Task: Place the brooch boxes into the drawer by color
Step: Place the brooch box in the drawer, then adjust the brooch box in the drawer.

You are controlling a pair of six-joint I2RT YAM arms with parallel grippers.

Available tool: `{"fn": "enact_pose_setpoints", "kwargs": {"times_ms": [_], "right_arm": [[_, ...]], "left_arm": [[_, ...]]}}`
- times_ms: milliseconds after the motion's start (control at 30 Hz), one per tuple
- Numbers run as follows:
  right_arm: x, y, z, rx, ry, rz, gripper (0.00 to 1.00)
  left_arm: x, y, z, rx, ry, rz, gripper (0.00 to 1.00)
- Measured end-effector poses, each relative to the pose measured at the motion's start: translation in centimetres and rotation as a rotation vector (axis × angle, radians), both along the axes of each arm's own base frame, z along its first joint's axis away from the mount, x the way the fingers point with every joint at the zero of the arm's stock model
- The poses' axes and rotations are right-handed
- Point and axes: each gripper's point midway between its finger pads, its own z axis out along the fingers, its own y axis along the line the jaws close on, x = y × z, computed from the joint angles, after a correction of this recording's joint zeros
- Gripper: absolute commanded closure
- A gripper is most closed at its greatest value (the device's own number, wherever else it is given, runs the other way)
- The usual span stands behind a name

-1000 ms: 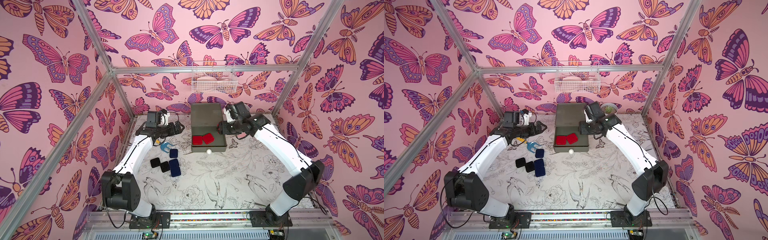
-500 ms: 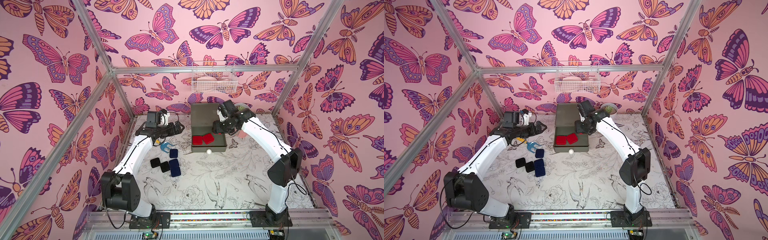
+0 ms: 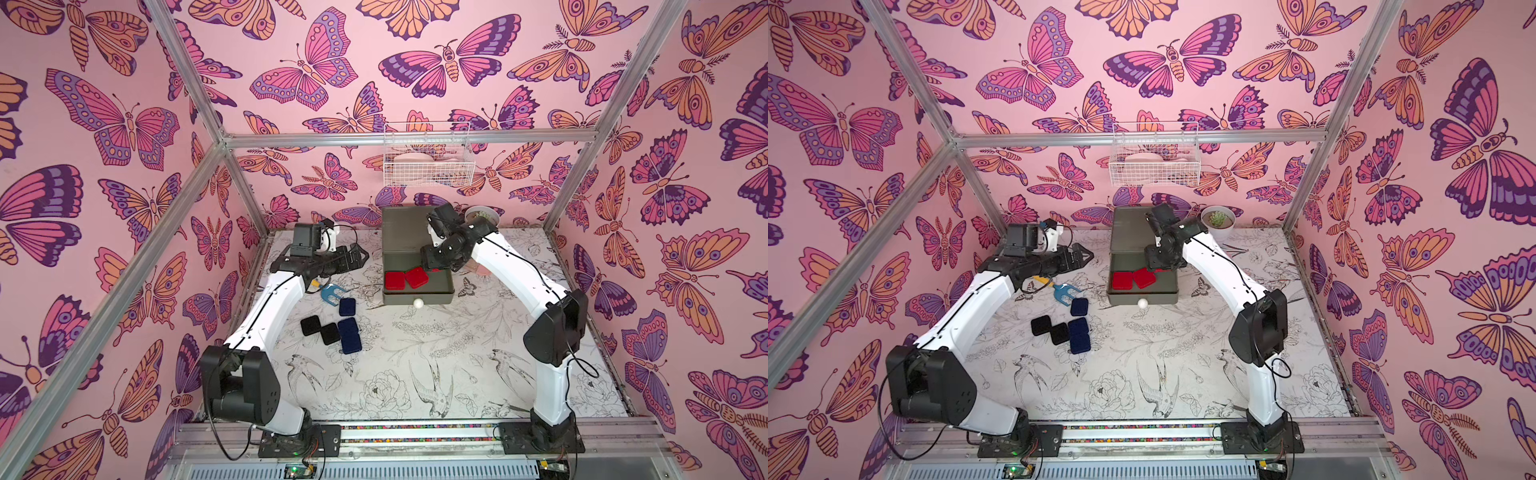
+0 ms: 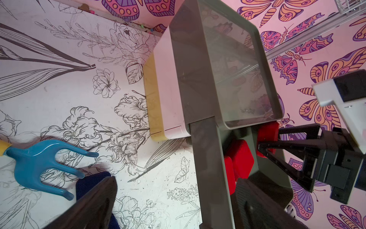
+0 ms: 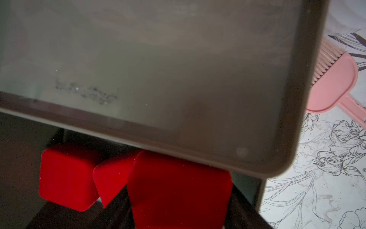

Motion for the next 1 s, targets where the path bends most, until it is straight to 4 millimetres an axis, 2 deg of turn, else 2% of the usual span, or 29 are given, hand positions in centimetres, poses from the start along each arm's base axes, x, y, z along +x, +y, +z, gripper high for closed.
{"fn": "enact_pose_setpoints", "kwargs": {"times_ms": [300,400,500,567,633,733,1000], "right_arm": [[0.4,0.2,0.8,-0.010,-0.041,-0.004,0.23],[0.4,0.4,1.4,-0.022,-0.063,0.004,0.28],[0.0,0.8,1.8,-0.031,-0.073,0.023,0.43],[-0.4,1.0,1.9,-0.035,-0.069,0.036,0.61],[-0.8,1.2,1.8,-0.033,-0.063,0.042,0.74],[-1.6,0.9,1.7,-0.033,-0.039,0.046,0.88],[-3.3,-0.1,1.0,-0.057,0.022,0.047,0.94]], "left_arm": [[-0.1,0.0,0.0,0.000,0.001,0.000,0.00],[-0.1,0.1,0.1,0.000,-0.003,0.001,0.00],[-0.2,0.1,0.3,-0.001,-0.007,0.001,0.00],[-0.3,0.1,0.3,-0.001,-0.008,0.001,0.00],[-0.3,0.1,0.3,-0.001,-0.007,0.001,0.00],[-0.4,0.1,0.2,-0.001,-0.005,0.001,0.00],[-0.4,0.1,0.2,-0.001,-0.005,0.000,0.00]]}}
